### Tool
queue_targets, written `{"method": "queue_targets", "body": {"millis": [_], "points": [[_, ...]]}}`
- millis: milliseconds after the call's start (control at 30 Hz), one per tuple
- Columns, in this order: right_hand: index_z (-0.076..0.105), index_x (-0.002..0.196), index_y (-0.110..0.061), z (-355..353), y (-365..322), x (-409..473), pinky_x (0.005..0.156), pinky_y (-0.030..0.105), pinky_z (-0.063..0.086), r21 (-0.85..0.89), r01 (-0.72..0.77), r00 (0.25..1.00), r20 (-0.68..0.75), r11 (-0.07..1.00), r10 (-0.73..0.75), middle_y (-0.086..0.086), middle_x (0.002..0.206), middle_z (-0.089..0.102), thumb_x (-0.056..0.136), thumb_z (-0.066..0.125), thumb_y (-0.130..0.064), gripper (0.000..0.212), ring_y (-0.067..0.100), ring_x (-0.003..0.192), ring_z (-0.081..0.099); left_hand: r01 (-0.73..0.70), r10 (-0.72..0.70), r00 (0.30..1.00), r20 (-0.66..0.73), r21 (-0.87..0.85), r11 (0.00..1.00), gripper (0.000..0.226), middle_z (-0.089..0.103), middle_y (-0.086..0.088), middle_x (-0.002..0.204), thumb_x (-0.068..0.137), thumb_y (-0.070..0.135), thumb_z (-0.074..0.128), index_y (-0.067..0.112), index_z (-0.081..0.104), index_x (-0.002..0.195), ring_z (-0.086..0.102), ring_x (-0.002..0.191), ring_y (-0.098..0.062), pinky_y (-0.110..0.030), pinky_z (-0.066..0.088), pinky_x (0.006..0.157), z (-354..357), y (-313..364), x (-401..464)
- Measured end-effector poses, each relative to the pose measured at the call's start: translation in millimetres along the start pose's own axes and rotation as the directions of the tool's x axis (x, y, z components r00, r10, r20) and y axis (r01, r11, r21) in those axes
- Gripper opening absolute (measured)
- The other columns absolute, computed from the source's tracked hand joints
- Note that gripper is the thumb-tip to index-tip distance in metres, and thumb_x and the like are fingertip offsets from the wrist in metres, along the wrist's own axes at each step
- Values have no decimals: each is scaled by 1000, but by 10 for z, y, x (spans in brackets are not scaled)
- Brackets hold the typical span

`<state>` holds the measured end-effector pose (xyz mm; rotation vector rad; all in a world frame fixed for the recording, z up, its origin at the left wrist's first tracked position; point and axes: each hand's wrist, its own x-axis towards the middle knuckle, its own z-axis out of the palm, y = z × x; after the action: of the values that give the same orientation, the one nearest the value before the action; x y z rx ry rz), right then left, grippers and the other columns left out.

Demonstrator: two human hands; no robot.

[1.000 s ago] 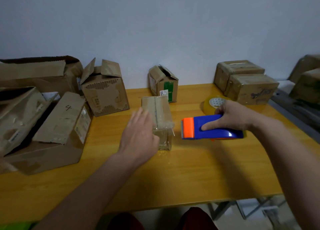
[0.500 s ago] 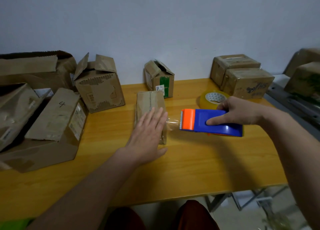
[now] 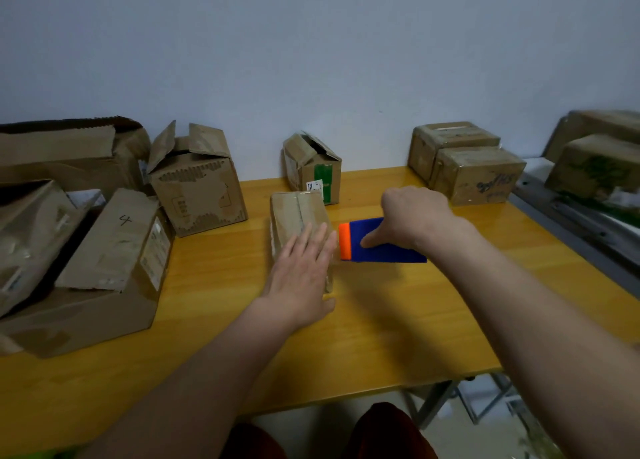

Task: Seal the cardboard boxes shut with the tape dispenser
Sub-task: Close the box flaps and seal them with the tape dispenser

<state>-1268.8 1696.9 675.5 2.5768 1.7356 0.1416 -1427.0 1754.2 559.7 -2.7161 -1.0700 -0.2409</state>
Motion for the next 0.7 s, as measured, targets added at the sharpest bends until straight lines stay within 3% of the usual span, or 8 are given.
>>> {"method": "queue_targets", "body": {"millis": [133, 200, 233, 367, 467, 533, 600, 700], "points": [[48, 80, -17, 39, -140, 10, 58, 31, 40, -90, 18, 991, -133, 996, -30, -3, 66, 45, 75, 72, -52, 43, 23, 75, 53, 28, -27, 1000, 5, -25, 999, 114, -13, -7, 161, 79, 64, 58, 14, -15, 151, -11, 148, -24, -37, -10, 114, -45, 44, 20], [62, 91, -19, 172, -103, -33, 65, 30, 43, -216, 7, 982, -183, 976, -47, -3, 81, 62, 86, 65, -38, 20, 24, 85, 62, 64, -63, 998, 31, -38, 997, 117, -14, -9, 161, 79, 64, 59, 10, -15, 151, -11, 148, -24, -36, -8, 117, -50, 33, -22], [66, 98, -19, 264, -40, -76, 68, 29, 45, -237, -21, 983, -182, 971, -23, -1, 91, 66, 89, 61, -35, 18, 24, 91, 64, 74, -71, 996, 49, -50, 996, 118, -14, -9, 161, 78, 62, 62, 9, -15, 151, -11, 148, -23, -35, -7, 118, -52, 21, -46], [61, 93, -20, 455, 44, -117, 58, 30, 34, -84, -119, 957, -275, 989, 92, -1, 75, 52, 86, 61, -51, 32, 20, 69, 49, 87, -78, 994, 76, -120, 989, 110, -13, -9, 161, 78, 56, 67, 20, -4, 154, -9, 148, -24, -34, -5, 114, -175, -3, 30], [52, 84, -21, 592, -33, -105, 59, 31, 32, -46, -106, 938, -335, 993, 85, -1, 71, 52, 86, 58, -55, 34, 21, 65, 50, 158, -143, 981, 132, -112, 981, 106, -9, -15, 160, 76, 65, 63, 33, -4, 152, -8, 148, -31, -45, -1, 117, -232, -33, 39], [55, 92, -19, 758, 17, -124, 64, 32, 31, -32, -119, 944, -315, 992, 103, 0, 79, 62, 90, 53, -54, 35, 22, 71, 58, 190, -175, 972, 155, -83, 978, 112, -3, -12, 161, 74, 76, 55, 28, -10, 152, -4, 148, -27, -50, -7, 118, -206, -119, -18], [54, 102, -17, 963, 91, -154, 68, 35, 29, -68, -133, 955, -277, 989, 110, 0, 94, 67, 94, 47, -51, 36, 22, 85, 63, 189, -178, 977, 121, -90, 978, 111, 3, -4, 162, 75, 83, 42, 19, -3, 154, 3, 149, -19, -49, -10, 118, -179, -248, -60], [52, 108, -15, 1202, 82, -191, 70, 35, 30, -93, -147, 969, -212, 985, 125, 2, 105, 66, 95, 44, -49, 38, 23, 97, 62, 157, -148, 987, 62, -187, 970, 85, 11, 2, 161, 86, 75, 27, 25, 12, 153, 7, 148, -15, -41, -11, 115, -167, -416, -75]]}}
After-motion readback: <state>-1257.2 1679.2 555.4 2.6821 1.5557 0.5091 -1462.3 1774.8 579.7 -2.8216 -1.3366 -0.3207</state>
